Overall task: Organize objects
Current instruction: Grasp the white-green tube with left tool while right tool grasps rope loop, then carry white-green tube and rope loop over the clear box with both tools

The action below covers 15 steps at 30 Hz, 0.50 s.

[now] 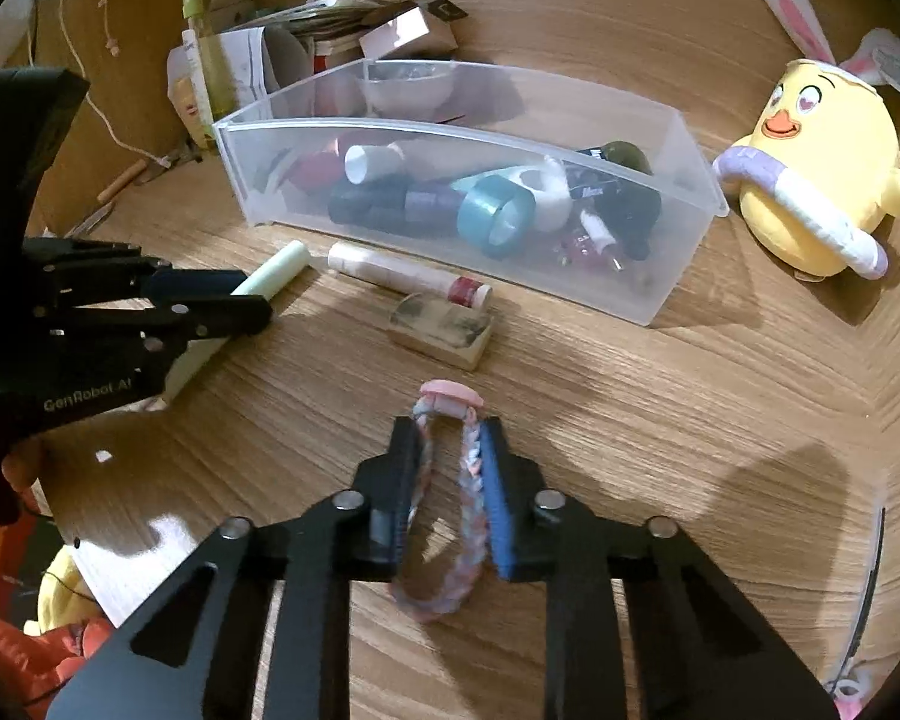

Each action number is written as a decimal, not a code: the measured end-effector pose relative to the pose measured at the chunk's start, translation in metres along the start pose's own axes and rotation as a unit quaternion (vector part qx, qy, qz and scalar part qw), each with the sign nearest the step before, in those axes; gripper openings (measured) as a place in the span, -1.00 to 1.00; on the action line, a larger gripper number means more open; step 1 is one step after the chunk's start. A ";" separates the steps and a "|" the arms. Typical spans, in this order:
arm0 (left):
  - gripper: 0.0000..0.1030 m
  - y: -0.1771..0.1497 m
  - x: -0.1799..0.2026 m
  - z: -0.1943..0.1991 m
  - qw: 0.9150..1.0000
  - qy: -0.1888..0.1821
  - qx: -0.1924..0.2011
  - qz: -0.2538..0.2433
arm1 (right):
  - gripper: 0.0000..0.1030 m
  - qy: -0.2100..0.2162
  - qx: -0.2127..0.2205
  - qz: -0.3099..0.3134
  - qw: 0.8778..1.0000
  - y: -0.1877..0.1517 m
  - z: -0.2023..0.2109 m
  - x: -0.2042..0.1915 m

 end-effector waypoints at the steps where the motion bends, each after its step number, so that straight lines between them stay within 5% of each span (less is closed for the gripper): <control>1: -0.71 -0.001 0.000 0.001 1.000 0.000 0.000 0.001 | -0.78 0.001 0.002 -0.002 1.000 0.000 0.000 0.000; 15: -0.71 0.018 0.007 0.038 0.998 -0.012 0.056 0.016 | -0.83 -0.006 0.062 -0.034 0.997 0.026 0.031 0.010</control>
Point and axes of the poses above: each gripper's, at about its wrist camera, not at the fingertips, and z roughly against the way its jaws point, x to its right, y to its top, the point moved 7 cm from there along -z, roughly the way its jaws point, and after that the axes turned 7 degrees about x, right-handed, at the moved point
